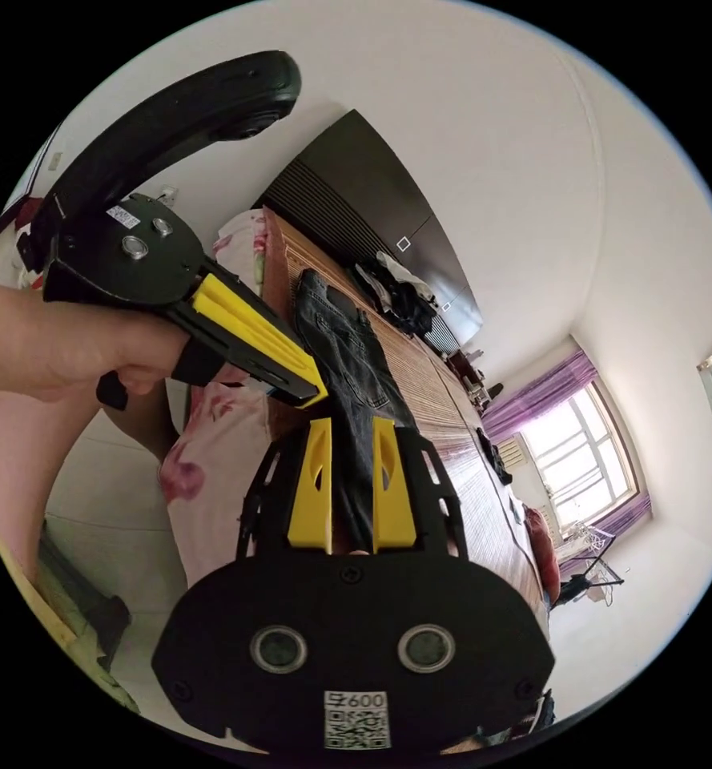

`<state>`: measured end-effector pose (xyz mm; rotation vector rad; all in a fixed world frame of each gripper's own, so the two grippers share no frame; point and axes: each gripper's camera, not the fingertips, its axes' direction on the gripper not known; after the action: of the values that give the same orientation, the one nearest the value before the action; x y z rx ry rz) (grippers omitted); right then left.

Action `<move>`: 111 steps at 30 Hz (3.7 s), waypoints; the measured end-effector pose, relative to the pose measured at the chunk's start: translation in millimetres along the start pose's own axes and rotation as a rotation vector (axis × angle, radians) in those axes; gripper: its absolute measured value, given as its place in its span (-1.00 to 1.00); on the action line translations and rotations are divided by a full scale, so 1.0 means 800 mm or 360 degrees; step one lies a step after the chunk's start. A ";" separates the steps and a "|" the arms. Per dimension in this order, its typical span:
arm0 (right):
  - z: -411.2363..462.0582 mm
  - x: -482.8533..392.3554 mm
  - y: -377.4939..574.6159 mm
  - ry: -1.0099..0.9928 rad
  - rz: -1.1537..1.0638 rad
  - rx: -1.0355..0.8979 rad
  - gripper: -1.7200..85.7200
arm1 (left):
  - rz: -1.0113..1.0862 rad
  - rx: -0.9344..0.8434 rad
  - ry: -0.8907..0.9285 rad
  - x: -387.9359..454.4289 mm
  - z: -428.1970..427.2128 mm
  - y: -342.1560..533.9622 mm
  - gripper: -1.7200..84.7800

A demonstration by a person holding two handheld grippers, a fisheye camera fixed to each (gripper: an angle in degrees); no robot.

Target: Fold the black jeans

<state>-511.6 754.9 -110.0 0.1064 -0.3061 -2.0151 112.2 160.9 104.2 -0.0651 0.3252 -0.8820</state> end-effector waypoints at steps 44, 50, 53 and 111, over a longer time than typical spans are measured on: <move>0.211 -0.015 0.089 0.0394 -0.0371 -0.0508 -0.98 | 0.0399 -0.0029 -0.0413 0.234 0.037 0.064 -0.75; 0.233 -0.002 0.113 0.0384 -0.0349 -0.0505 -0.98 | 0.0662 -0.0133 -0.0522 0.281 0.060 0.066 -0.76; 0.242 0.006 0.125 0.0372 -0.0286 -0.0502 -0.98 | 0.0662 -0.0177 -0.0483 0.288 0.065 0.077 -0.76; 0.046 0.193 0.987 0.0977 0.0794 -0.1394 -0.97 | 0.0099 -0.0147 -0.0369 0.064 -0.258 -0.135 -0.87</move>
<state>97.7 291.5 141.0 0.0772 0.8552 -1.3793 -1.4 69.2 -84.1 -0.2396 0.1498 -0.7888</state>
